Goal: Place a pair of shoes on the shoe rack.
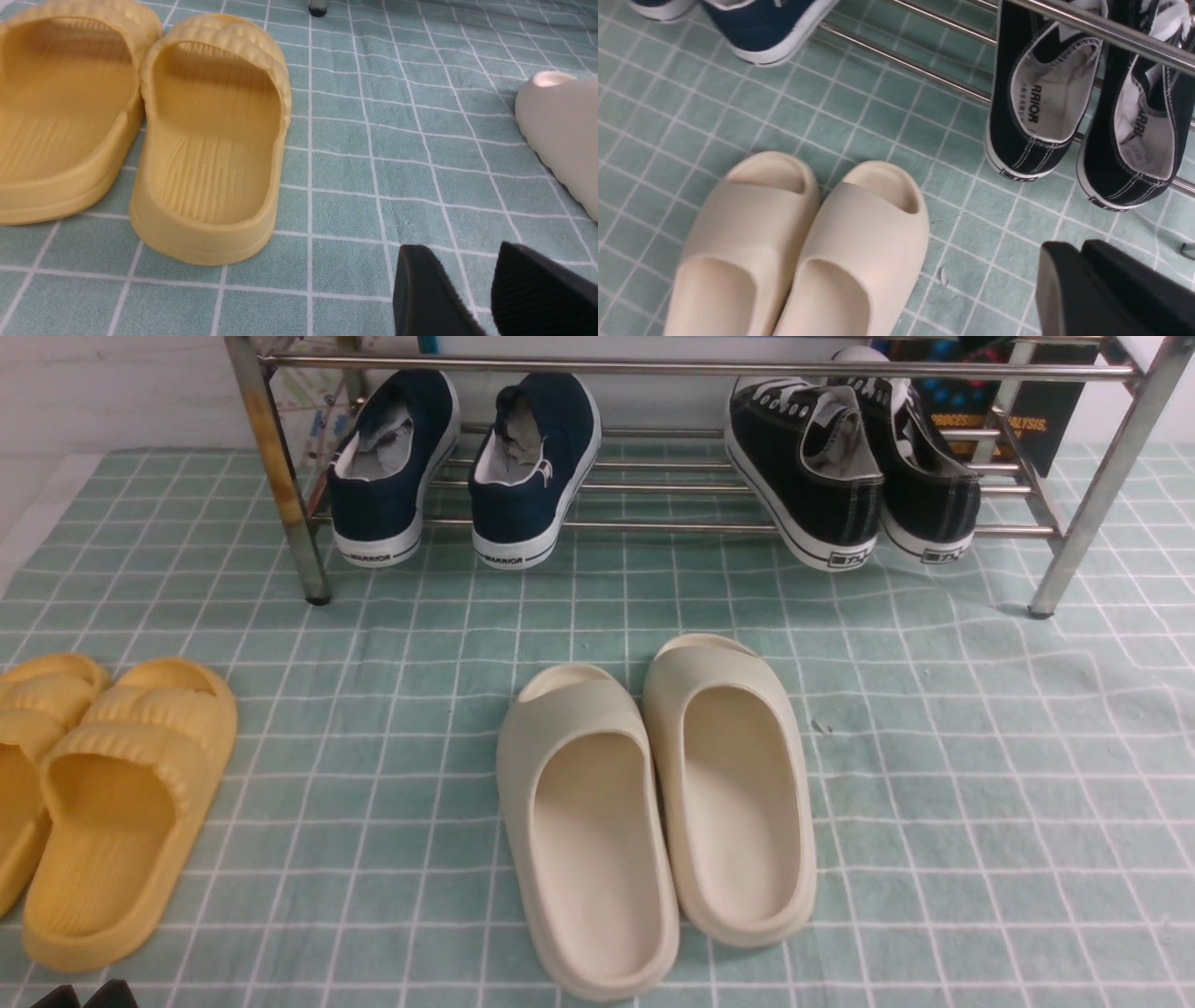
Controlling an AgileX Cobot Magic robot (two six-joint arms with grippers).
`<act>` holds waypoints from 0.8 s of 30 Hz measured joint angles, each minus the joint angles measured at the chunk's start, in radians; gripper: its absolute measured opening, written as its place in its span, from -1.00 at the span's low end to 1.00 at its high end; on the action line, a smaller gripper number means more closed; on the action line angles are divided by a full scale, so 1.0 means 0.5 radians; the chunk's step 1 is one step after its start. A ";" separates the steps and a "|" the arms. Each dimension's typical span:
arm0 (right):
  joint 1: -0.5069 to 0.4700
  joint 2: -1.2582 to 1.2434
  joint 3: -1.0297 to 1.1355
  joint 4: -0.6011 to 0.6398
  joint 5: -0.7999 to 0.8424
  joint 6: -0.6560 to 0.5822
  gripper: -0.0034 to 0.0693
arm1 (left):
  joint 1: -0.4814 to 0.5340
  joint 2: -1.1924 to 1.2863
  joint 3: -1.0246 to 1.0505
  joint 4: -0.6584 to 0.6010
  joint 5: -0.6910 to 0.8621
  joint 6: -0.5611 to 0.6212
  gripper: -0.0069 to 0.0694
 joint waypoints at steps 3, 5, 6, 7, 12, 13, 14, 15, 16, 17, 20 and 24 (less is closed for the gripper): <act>0.000 -0.255 0.223 0.077 0.002 -0.075 -0.91 | 0.000 0.000 0.000 0.000 0.000 0.000 -0.19; 0.000 -0.396 0.346 0.103 0.006 -0.092 -0.92 | 0.000 0.000 0.000 0.000 0.000 0.000 -0.19; 0.000 -0.559 0.547 0.137 0.001 -0.105 -0.92 | 0.000 0.000 0.000 0.000 0.000 0.000 -0.19; 0.000 -0.640 0.642 0.157 -0.014 -0.111 -0.92 | 0.000 0.000 0.000 0.000 0.000 0.000 -0.19; 0.000 -1.130 1.233 0.260 -0.261 -0.159 -0.92 | 0.000 0.000 0.000 0.000 0.000 0.000 -0.19; 0.000 -1.228 1.343 0.280 -0.301 -0.181 -0.92 | 0.000 0.000 0.000 0.000 0.000 0.000 -0.19; 0.000 -1.286 1.406 0.299 -0.339 -0.204 -0.92 | 0.000 0.000 0.000 0.000 0.000 0.000 -0.19; 0.000 -1.404 1.525 0.322 -0.397 -0.233 -0.92 | 0.000 0.000 0.000 0.000 0.000 0.000 -0.19; 0.000 -1.518 1.636 0.353 -0.452 -0.251 -0.92 | 0.000 0.000 0.000 0.000 0.000 0.000 -0.19; 0.000 -1.537 1.654 0.353 -0.475 -0.256 -0.92 | 0.000 0.000 0.000 0.000 0.000 0.000 -0.19; 0.000 -1.833 1.907 0.335 -0.616 -0.267 -0.91 | 0.000 0.000 0.000 0.000 0.000 0.000 -0.19; 0.000 -2.219 2.143 0.167 -0.623 -0.171 -0.91 | 0.000 0.000 0.000 0.000 0.000 0.000 -0.19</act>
